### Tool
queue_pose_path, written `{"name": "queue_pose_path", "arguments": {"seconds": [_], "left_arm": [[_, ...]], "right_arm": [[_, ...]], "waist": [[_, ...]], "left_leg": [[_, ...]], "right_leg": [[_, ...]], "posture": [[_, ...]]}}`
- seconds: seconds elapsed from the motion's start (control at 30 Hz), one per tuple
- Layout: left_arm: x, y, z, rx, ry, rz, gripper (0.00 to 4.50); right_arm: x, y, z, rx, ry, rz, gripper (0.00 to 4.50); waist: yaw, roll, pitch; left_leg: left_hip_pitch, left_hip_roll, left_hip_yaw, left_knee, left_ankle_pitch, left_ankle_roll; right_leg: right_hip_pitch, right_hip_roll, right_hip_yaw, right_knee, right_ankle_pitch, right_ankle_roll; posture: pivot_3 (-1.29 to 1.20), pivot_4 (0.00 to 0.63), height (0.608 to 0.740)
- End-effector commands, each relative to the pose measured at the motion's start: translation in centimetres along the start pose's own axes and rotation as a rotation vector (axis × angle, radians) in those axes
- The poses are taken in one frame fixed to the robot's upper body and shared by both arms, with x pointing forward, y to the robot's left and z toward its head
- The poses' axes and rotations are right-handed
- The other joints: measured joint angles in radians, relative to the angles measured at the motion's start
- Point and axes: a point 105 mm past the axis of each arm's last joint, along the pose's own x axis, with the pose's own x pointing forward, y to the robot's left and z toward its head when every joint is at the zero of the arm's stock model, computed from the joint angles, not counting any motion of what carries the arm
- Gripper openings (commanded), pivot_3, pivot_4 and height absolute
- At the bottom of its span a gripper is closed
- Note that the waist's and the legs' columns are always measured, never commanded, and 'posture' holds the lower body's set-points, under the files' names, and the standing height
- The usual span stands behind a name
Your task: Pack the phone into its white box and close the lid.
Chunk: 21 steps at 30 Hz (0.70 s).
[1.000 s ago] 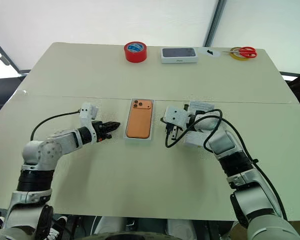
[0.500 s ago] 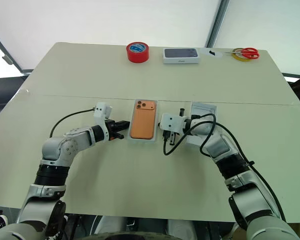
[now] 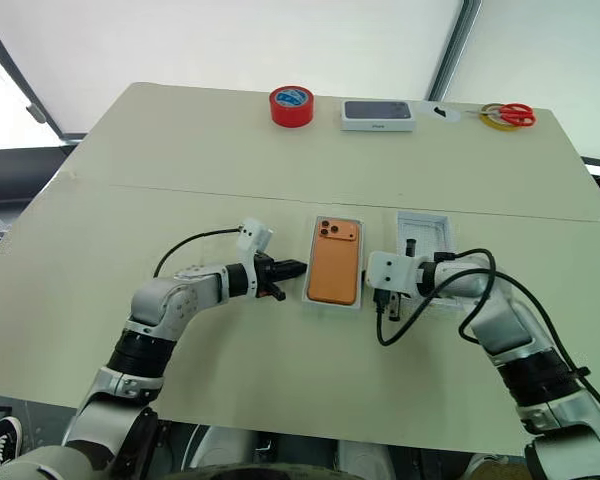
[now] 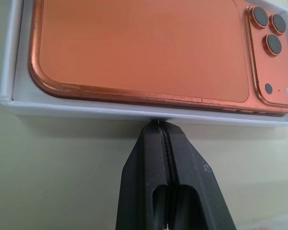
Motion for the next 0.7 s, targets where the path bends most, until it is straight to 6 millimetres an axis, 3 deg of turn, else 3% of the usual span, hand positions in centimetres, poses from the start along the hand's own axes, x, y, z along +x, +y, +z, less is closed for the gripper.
{"name": "queue_pose_path", "arguments": {"seconds": [0.03,0.2,0.4,0.53,0.7], "left_arm": [[1.0,-1.7,-1.0,-0.002,0.050,-0.092,0.08],[0.8,-1.3,-1.5,0.048,0.075,-0.079,0.08],[-1.4,1.9,-1.5,0.049,0.055,0.046,0.08],[-4.4,3.7,-0.7,0.077,-0.004,0.115,0.08],[-9.4,3.8,1.4,0.199,-0.151,0.112,0.08]], "right_arm": [[-0.9,-0.1,-0.2,-0.020,0.014,-0.014,0.00],[-1.6,-0.4,-1.0,0.014,0.040,-0.018,0.00],[-2.5,-1.1,-2.0,0.021,0.073,-0.049,0.00],[-4.0,-1.4,-3.7,0.018,0.133,-0.065,0.00],[-5.3,-1.7,-4.5,0.047,0.129,-0.096,0.00]], "waist": [[-0.001,0.000,0.000],[-0.001,0.000,0.000],[-0.005,0.000,0.000],[-0.027,0.001,0.000],[-0.054,0.002,0.000]], "left_leg": [[0.000,0.000,0.000,0.000,0.000,0.000],[0.000,0.000,0.000,0.000,0.000,0.000],[0.000,0.000,0.000,0.000,-0.001,0.002],[0.000,0.001,0.000,0.000,-0.001,0.002],[0.001,0.002,0.000,-0.003,0.000,0.001]], "right_leg": [[0.000,0.000,0.000,0.000,0.000,0.000],[0.000,0.000,0.000,0.000,0.000,0.000],[0.000,0.000,0.000,0.000,0.000,0.000],[0.000,0.000,0.000,0.000,0.000,0.000],[-0.001,0.000,0.000,0.000,0.000,-0.001]], "posture": [[0.00,0.150,0.740],[0.00,0.150,0.740],[0.00,0.150,0.740],[0.00,0.150,0.740],[0.00,0.150,0.740]]}}
